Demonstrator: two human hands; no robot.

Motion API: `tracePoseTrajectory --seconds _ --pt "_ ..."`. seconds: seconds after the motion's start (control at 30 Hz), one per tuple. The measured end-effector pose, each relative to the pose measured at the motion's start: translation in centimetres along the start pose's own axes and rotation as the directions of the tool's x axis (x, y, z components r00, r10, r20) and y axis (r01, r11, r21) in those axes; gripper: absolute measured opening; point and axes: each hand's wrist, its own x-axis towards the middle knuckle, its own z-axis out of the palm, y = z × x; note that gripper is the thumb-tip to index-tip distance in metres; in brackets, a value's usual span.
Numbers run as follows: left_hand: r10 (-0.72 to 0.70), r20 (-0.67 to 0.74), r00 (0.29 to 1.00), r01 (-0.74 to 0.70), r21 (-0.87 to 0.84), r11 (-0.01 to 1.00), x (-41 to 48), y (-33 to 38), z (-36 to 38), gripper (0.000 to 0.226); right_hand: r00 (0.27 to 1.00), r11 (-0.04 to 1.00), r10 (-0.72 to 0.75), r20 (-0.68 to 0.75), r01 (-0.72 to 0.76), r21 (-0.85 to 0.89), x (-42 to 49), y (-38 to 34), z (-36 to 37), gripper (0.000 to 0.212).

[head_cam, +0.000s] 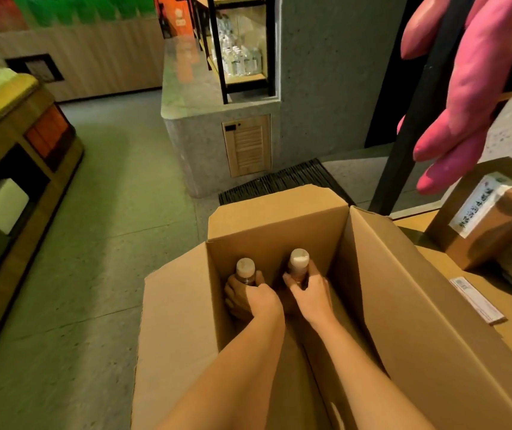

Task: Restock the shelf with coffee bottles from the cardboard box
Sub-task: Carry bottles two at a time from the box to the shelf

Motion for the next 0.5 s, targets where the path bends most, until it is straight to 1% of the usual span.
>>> tracePoseTrajectory --seconds 0.07,0.17,0.2,0.27,0.3,0.37,0.47,0.5 --pt "0.021 0.017 1.0 -0.021 -0.032 0.999 -0.3 0.2 -0.7 0.052 0.999 1.0 0.005 -0.036 -0.006 -0.015 -0.2 -0.2 -0.9 0.048" --pt "0.036 0.109 0.993 -0.026 -0.087 0.996 -1.1 0.7 -1.6 0.051 0.995 0.999 -0.026 -0.099 0.023 -0.031 -0.8 -1.3 -2.4 0.046" --pt "0.043 0.159 0.986 -0.024 -0.116 0.993 -1.6 1.1 -2.0 0.048 0.991 0.998 -0.047 -0.123 0.043 -0.036 -1.0 -2.1 -2.9 0.045" --pt "0.069 0.249 0.966 -0.029 -0.159 0.987 -3.1 2.5 -3.1 0.032 0.979 0.995 -0.094 -0.179 0.089 -0.032 -1.6 -4.0 -3.8 0.038" --pt "0.098 0.277 0.956 -0.052 -0.171 0.984 -3.7 3.4 -3.7 0.025 0.972 0.993 -0.118 -0.205 0.113 -0.034 -1.9 -5.1 -4.2 0.032" --pt "0.185 0.32 0.929 -0.127 -0.193 0.973 -4.5 5.1 -4.9 0.026 0.956 0.988 -0.152 -0.25 0.148 -0.036 -2.4 -7.4 -5.1 0.025" --pt "0.315 0.379 0.87 -0.225 -0.263 0.938 -5.5 8.6 -7.9 0.032 0.931 0.981 -0.194 -0.308 0.182 -0.068 -3.4 -11.6 -6.3 0.032" --pt "0.358 0.402 0.843 -0.254 -0.29 0.923 -5.6 9.8 -9.0 0.029 0.919 0.973 -0.23 -0.319 0.214 -0.086 -3.9 -13.3 -6.6 0.033"
